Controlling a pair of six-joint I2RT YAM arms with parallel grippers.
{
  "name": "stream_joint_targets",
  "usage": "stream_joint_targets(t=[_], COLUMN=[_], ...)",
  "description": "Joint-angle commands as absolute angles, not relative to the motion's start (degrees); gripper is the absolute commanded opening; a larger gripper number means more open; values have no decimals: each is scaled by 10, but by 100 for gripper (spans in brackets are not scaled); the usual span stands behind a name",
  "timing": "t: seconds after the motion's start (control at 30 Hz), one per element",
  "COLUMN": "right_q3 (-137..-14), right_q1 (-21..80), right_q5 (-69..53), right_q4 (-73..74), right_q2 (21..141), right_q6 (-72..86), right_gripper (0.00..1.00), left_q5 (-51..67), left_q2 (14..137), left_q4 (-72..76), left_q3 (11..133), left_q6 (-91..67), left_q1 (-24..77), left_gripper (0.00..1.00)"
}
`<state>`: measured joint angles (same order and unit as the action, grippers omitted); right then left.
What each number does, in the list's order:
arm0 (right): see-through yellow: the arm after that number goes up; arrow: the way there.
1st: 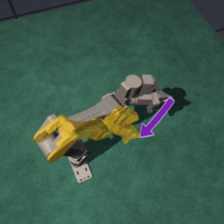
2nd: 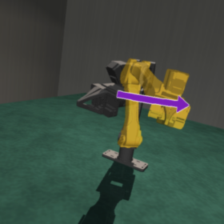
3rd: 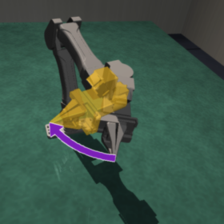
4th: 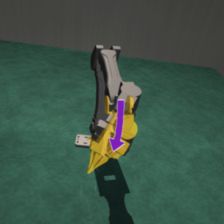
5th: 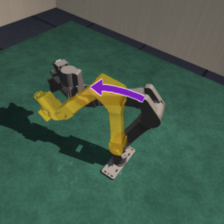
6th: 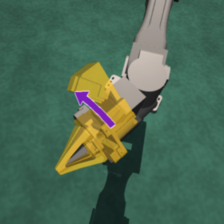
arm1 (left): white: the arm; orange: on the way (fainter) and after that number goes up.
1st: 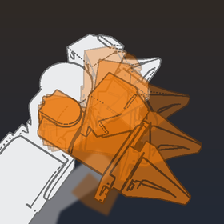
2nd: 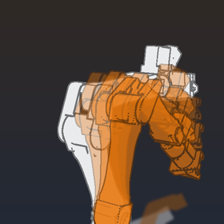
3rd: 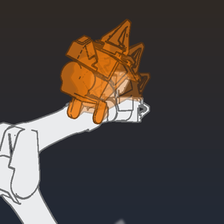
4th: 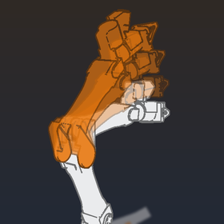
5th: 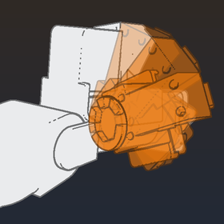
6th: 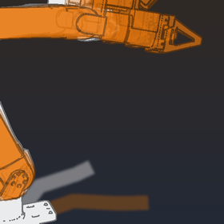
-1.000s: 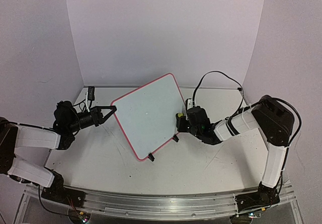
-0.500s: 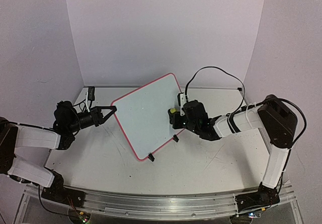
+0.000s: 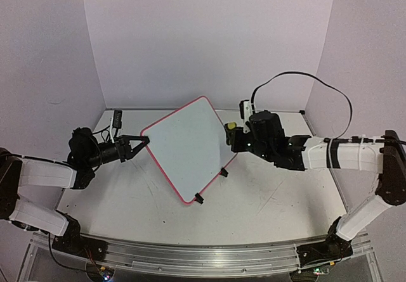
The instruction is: Erase the whiteboard
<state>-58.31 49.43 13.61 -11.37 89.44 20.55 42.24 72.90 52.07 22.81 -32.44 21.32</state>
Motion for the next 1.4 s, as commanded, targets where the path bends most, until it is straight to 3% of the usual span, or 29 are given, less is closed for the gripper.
stream_joint_targets(t=[0.0, 0.3, 0.4, 0.57, 0.67, 0.87, 1.03, 1.23, 1.37], right_q3=[-534, -431, -423, -429, -433, -438, -438, -433, -435], right_q1=[492, 492, 491, 485, 481, 475, 467, 452, 442], right_q5=[249, 291, 289, 274, 260, 253, 244, 213, 198], right_q4=[33, 125, 131, 138, 139, 137, 129, 107, 99], right_q2=[818, 760, 784, 851, 878, 914, 943, 966, 975], right_q6=[296, 424, 447, 469, 480, 491, 496, 498, 495], right_gripper=[18, 19, 21, 23, 26, 38, 65, 85, 93], left_q5=[432, 398, 369, 249, 174, 63, 34, 46, 53], left_q2=[701, 655, 630, 556, 502, 403, 365, 310, 298], left_q4=[520, 504, 495, 426, 342, 151, 38, 26, 27], left_q3=[224, 204, 192, 175, 189, 227, 236, 208, 202], left_q6=[-310, -301, -301, -298, -294, -295, -293, -300, -296], left_q1=[219, 211, 208, 206, 205, 204, 204, 204, 204], left_gripper=[28, 41, 55, 87, 99, 100, 100, 100, 100])
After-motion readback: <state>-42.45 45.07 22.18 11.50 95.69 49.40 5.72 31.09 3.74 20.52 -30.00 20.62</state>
